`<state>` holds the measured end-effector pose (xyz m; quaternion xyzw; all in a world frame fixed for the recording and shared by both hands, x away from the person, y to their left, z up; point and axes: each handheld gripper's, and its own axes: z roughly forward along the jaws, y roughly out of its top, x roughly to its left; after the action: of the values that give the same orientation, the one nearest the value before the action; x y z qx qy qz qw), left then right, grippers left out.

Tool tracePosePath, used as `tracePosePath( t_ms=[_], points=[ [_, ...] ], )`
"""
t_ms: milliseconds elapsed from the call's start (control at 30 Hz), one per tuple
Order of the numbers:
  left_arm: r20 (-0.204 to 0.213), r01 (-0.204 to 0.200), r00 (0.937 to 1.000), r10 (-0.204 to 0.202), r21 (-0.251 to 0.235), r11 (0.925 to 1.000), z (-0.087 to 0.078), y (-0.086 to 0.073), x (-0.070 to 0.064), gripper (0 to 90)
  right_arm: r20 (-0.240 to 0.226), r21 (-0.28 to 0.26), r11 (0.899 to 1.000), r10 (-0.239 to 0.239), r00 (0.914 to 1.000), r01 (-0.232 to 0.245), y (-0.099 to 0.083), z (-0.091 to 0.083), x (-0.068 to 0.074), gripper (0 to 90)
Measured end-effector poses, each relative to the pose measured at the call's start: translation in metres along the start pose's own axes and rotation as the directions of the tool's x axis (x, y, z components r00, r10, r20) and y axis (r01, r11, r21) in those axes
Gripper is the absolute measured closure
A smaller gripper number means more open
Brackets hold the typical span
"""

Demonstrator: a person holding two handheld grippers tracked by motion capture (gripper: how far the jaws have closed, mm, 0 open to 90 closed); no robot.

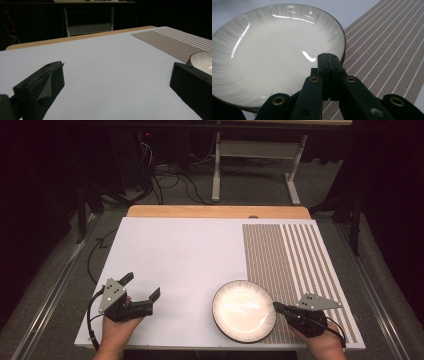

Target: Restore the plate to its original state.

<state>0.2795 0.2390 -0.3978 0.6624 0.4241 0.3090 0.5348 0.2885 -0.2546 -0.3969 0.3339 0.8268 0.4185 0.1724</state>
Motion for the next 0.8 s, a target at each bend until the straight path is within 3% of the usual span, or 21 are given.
tracePosePath(
  t_ms=[167, 367, 500, 533, 600, 633, 733, 767, 800],
  points=[
    [-0.001, -0.001, 1.0, 0.001, -0.002, 1.0, 0.0, 0.0, 0.0, 0.3, 0.009, -0.009, 1.0, -0.022, 0.9997, 0.022, 0.002, -0.001, 0.002, 90.0],
    [0.002, -0.003, 1.0, 0.003, 0.002, 1.0, 0.0, 0.0, 0.0, 0.3, 0.033, -0.04, 0.999, 0.013, 0.9994, -0.012, 0.002, -0.008, -0.005, 87.1],
    [0.002, -0.001, 1.0, 0.001, 0.005, 1.0, 0.001, -0.001, -0.001, 0.3, 0.062, -0.08, 0.996, 0.042, 0.9972, -0.037, 0.001, -0.015, -0.015, 75.2],
    [0.003, 0.0, 1.0, 0.0, 0.007, 1.0, 0.001, -0.001, -0.001, 0.3, 0.089, -0.104, 0.993, 0.06, 0.9942, -0.051, 0.001, -0.019, -0.018, 66.8],
    [0.005, 0.002, 1.0, -0.002, 0.007, 1.0, 0.001, -0.001, -0.001, 0.3, 0.109, -0.131, 0.99, 0.072, 0.9914, -0.058, 0.0, -0.023, -0.022, 58.2],
    [0.005, -0.001, 1.0, 0.001, 0.009, 1.0, 0.001, -0.002, -0.001, 0.3, 0.109, -0.131, 0.99, 0.072, 0.9914, -0.058, 0.0, -0.023, -0.022, 58.2],
    [0.012, -0.003, 0.9999, 0.002, 0.013, 0.9999, 0.003, -0.002, -0.001, 0.3, 0.145, -0.199, 0.978, 0.091, 0.9853, -0.061, 0.001, -0.028, -0.027, 39.1],
    [0.012, -0.003, 0.9999, 0.002, 0.013, 0.9999, 0.003, -0.002, -0.001, 0.3, 0.145, -0.199, 0.978, 0.091, 0.9853, -0.061, 0.001, -0.028, -0.027, 39.1],
    [0.014, -0.003, 0.9999, 0.003, 0.012, 0.9999, 0.002, -0.001, -0.001, 0.3, 0.171, -0.221, 0.973, 0.097, 0.9805, -0.057, -0.001, -0.029, -0.03, 29.0]
  ],
)
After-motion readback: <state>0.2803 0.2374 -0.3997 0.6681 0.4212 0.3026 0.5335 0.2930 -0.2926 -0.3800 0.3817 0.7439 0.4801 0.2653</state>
